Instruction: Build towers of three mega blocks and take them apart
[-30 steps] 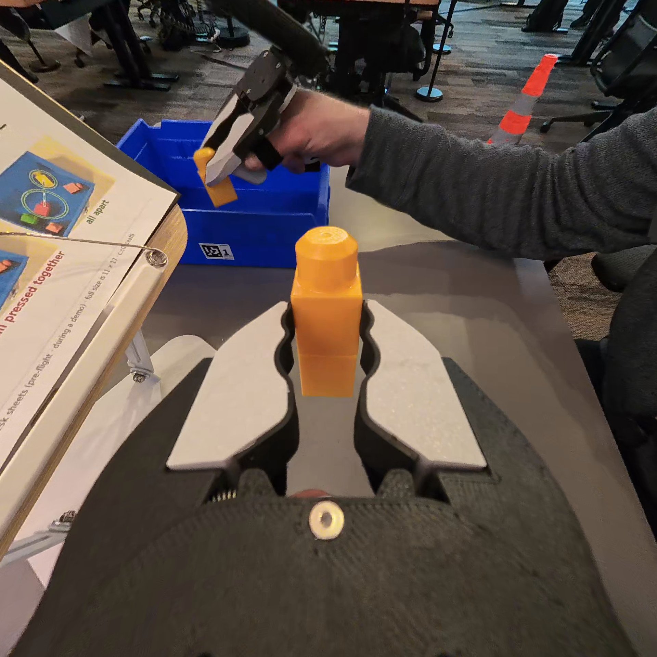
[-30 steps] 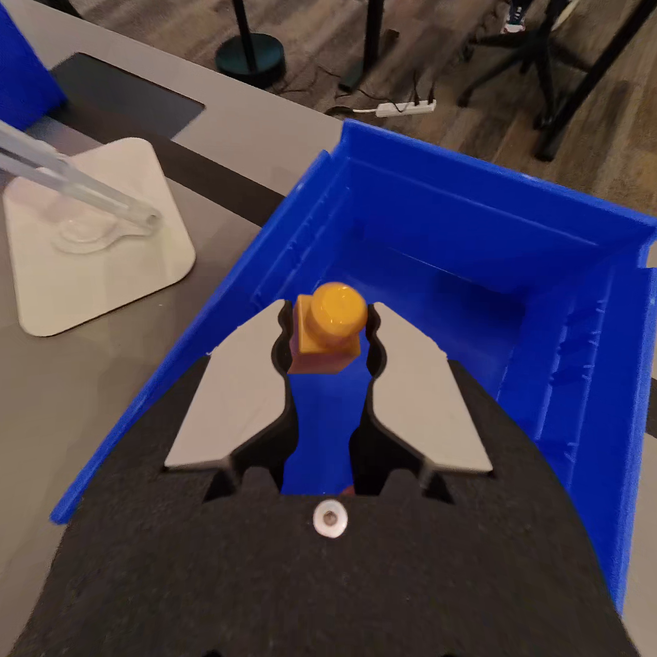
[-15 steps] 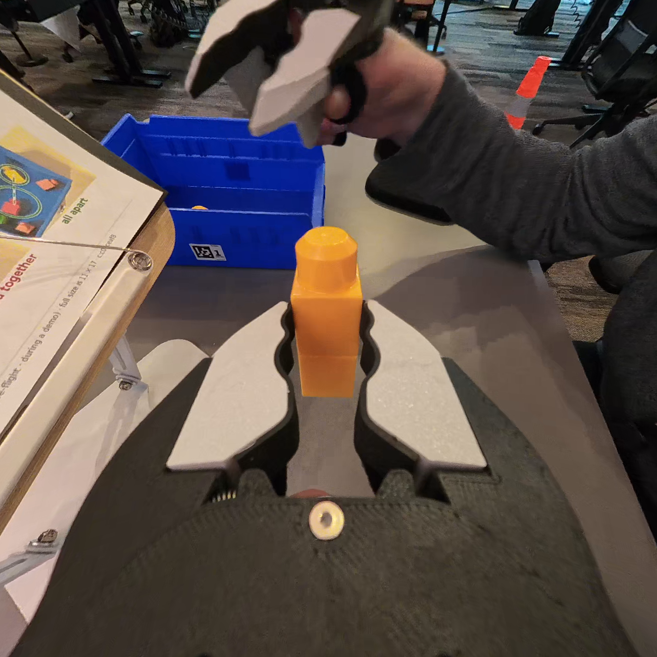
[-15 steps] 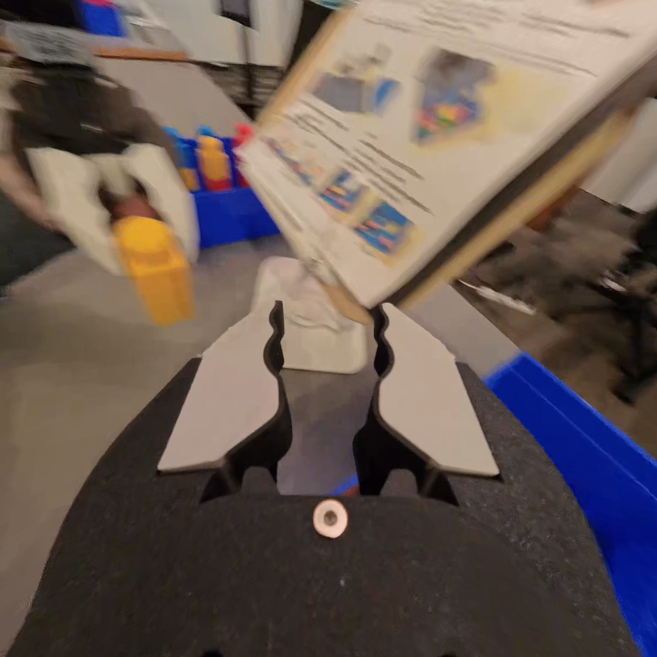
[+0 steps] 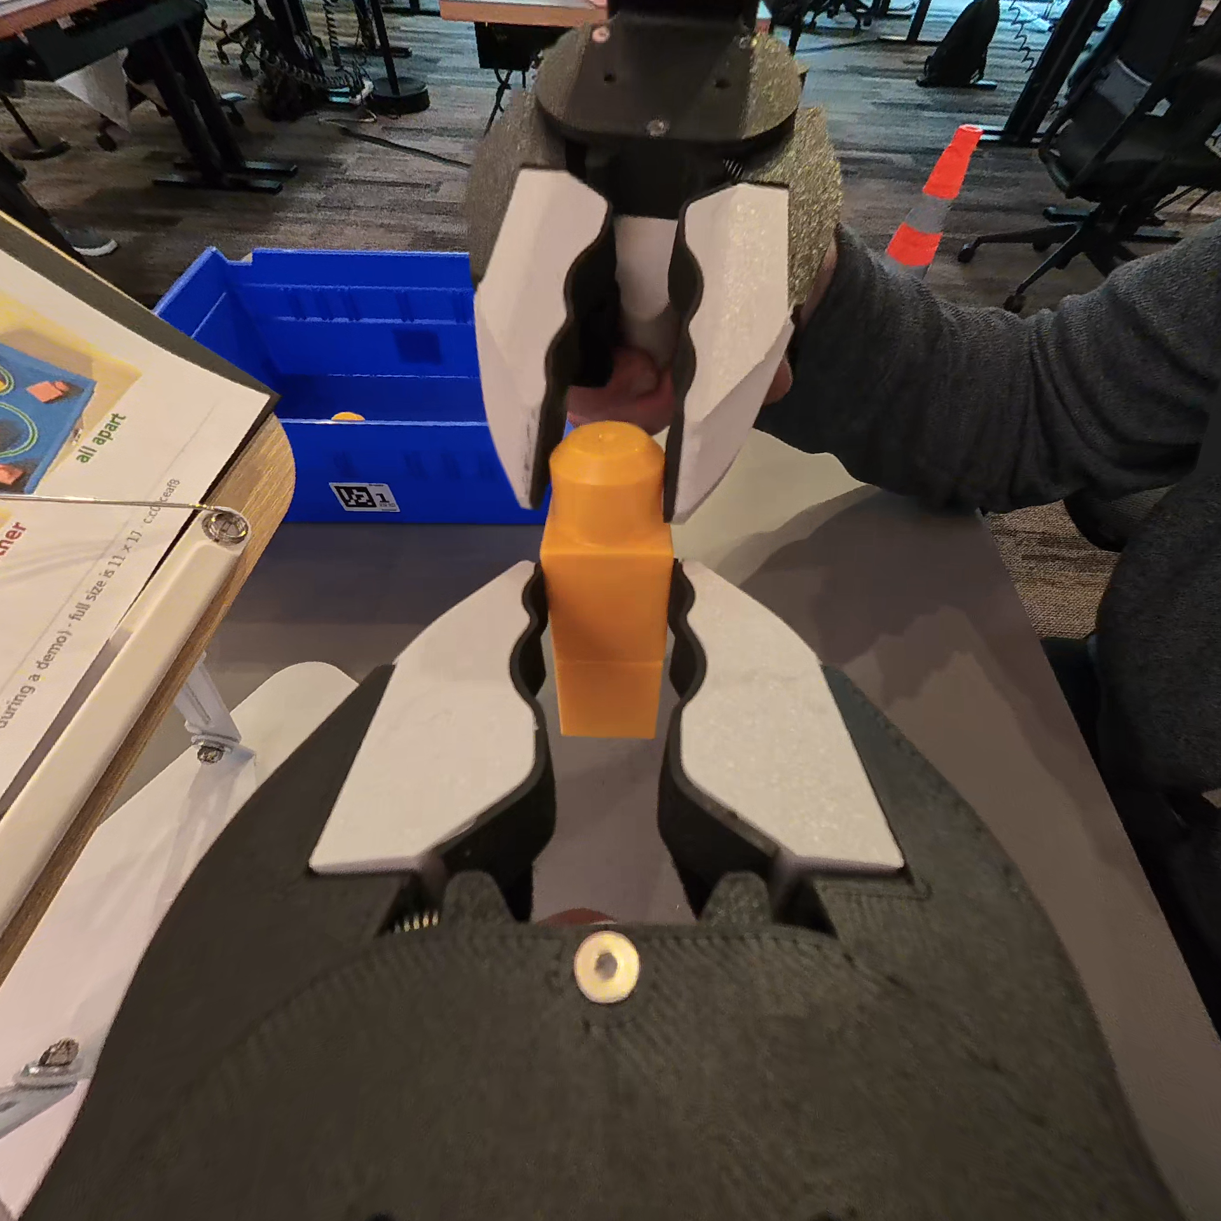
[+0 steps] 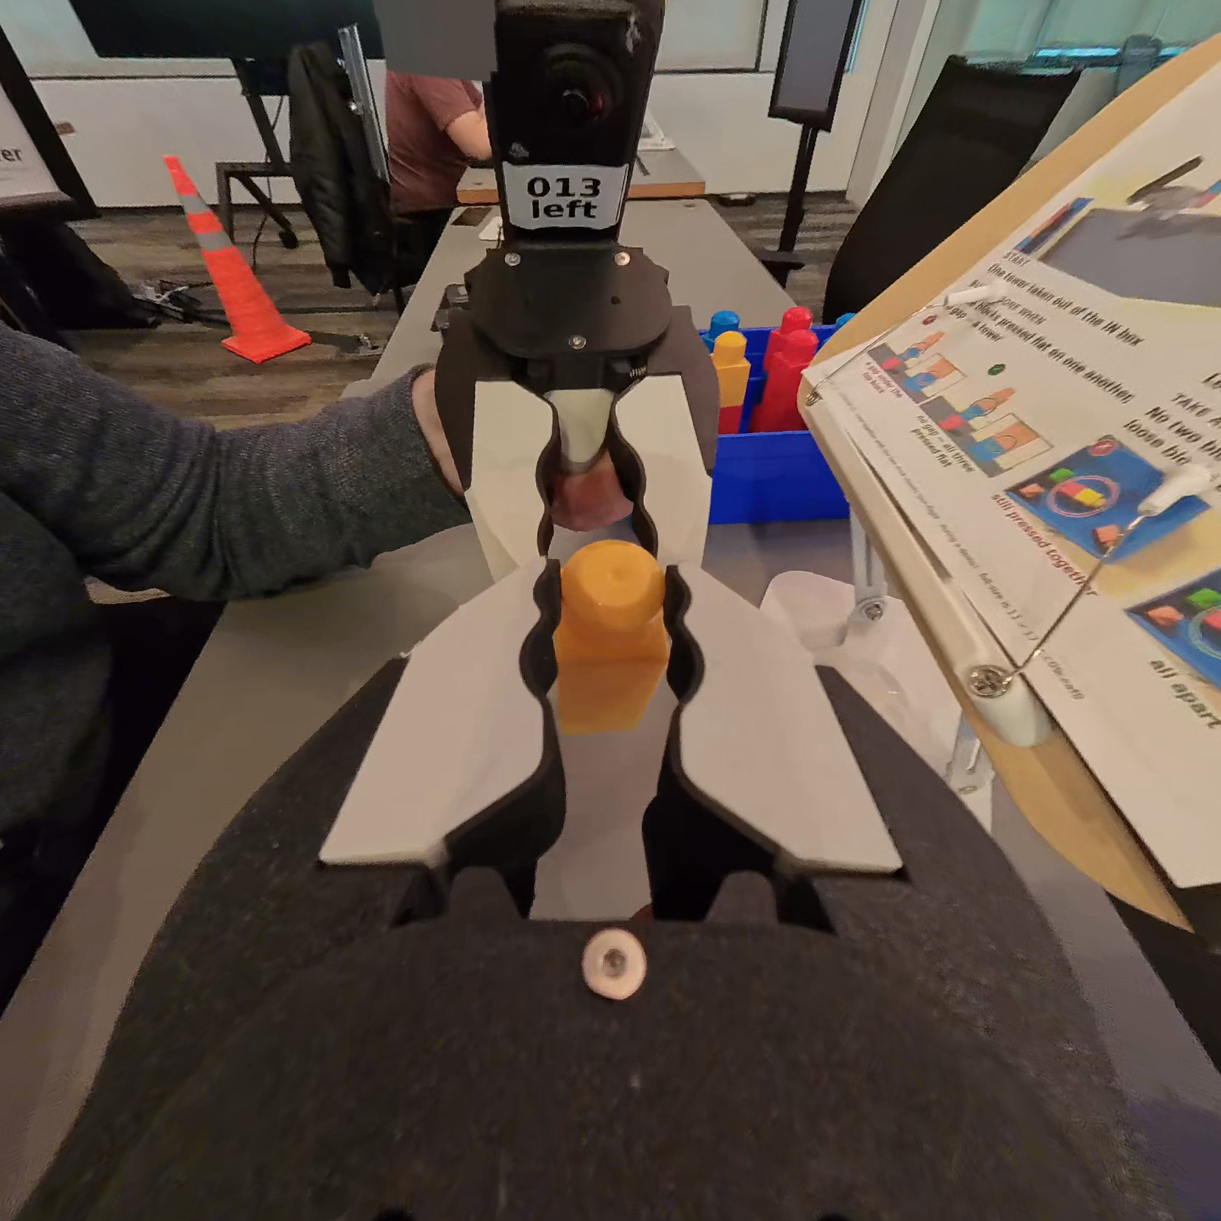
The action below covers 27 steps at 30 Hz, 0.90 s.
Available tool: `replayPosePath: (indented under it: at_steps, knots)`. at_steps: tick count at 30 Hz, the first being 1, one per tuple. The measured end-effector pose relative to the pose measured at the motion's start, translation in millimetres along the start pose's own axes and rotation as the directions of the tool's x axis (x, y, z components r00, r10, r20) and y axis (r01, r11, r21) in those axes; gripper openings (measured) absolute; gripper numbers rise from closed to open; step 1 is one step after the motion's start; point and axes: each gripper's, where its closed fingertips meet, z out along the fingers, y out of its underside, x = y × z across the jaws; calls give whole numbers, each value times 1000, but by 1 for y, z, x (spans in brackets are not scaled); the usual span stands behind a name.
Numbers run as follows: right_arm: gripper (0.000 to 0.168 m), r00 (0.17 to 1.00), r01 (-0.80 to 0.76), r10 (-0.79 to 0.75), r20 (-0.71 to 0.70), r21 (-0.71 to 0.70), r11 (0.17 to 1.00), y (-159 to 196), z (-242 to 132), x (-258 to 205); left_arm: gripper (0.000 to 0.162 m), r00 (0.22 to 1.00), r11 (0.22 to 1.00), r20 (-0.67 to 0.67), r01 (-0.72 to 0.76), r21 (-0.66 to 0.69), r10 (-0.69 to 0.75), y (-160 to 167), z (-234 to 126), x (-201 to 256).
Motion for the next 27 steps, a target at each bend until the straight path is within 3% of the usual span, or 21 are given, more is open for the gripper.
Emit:
replayPosePath:
  at_steps: [8, 11, 13, 15, 18, 25, 27]
  knots:
    - [29, 1000, -24, 23, 18, 41, 999, -6, -3, -1, 35, 999, 996, -31, 25, 82, -23, -11, 0, 2]
    - [29, 1000, -16, 17, -17, 81, 997, -14, -9, 4, 53, 999, 997, -39, 28, 65, -26, -6, 0, 0]
    - [29, 1000, -17, 19, -21, 109, 994, -19, -13, 4, 55, 998, 998, -49, 31, 57, -28, -2, 2, 0]
    - [29, 1000, -20, 22, -21, 112, 993, -20, -14, 4, 54, 998, 999, -54, 35, 33, -34, 3, 6, 0]
    - [29, 1000, -29, 29, -4, 120, 992, -21, -14, 2, 36, 998, 1000, -63, 24, 12, -23, 9, 13, 1]
    - [29, 999, 16, -13, -42, 83, 996, -18, -14, 3, 37, 998, 1000, -51, 21, -2, -21, 13, 15, -1]
    - [29, 999, 4, 5, -49, 177, 984, -36, -26, 4, 36, 1000, 993, 0, 4, -118, -4, 34, 19, -10]
